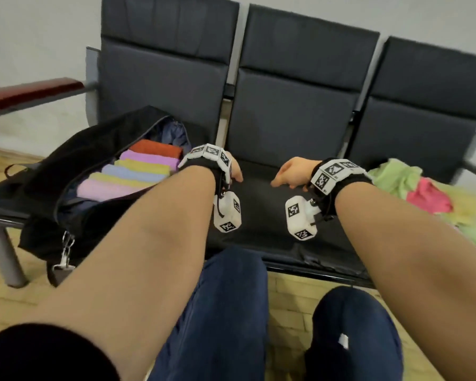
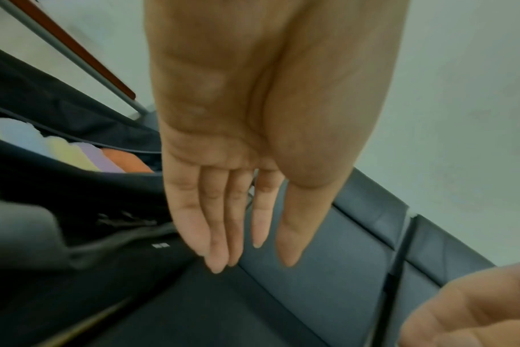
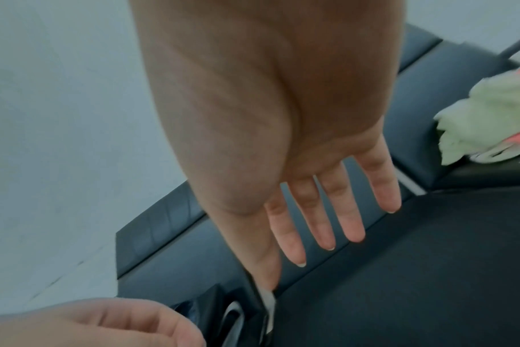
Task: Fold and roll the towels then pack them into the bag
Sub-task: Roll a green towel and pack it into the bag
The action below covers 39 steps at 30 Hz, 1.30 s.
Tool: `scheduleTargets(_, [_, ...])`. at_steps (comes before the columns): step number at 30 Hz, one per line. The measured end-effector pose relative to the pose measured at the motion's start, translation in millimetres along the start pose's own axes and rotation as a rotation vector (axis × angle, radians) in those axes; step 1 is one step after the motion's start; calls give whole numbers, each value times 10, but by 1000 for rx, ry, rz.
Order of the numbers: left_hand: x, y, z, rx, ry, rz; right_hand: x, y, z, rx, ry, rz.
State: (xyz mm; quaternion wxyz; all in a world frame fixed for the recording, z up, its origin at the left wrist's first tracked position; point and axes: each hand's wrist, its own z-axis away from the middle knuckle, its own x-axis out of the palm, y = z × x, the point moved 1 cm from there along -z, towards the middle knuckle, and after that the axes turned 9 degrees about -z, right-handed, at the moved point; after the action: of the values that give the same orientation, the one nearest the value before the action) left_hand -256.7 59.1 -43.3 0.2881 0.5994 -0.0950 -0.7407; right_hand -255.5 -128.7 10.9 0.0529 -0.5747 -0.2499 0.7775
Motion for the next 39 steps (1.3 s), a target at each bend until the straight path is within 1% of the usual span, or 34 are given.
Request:
scheduleTargets(1, [62,192,20,29,-28,-13,-115,187,78,14,20,4])
scheduleTargets(4, [205,809,145,147,34,-90,-396,672,244,45,69,-27])
scheduleTargets(6, [330,1229,261,199,54,-121,-556,1007,312,82,108,-46])
scheduleTargets(9, [551,1762,192,269,44,-164,-777,1518,372,120,193,-18])
scheduleTargets(13, [856,2366,-92,339,44,-188,-1014,2200,294,178,308,-60])
scheduleTargets(16, [1068,2742,-376,375,32,-168,-1139,2630,188,244,322,-121])
scheduleTargets(18, [1214,2983,-630,382,31,-105,-1219,2925,74,286,324,-149])
scheduleTargets(23, [1596,3466,-1253,347,58,149,-1405,3595,-259,337,376,-220])
scheduleTargets(26, [1858,3660,-1605,299,82,301,-1500,3905,-476,340,459,-287])
scheduleTargets(30, [2223,3833,-2086,232,82,493,-1571,4212,-851,270,600,-397])
scheduleTargets(35, [2712,4014,-2474,195,54,593,-1543,4485,-1324,205,741,-520])
scheduleTargets(39, [2973,4190,-2611,238,80,608,-1532,4643,-1611,158,815,-546])
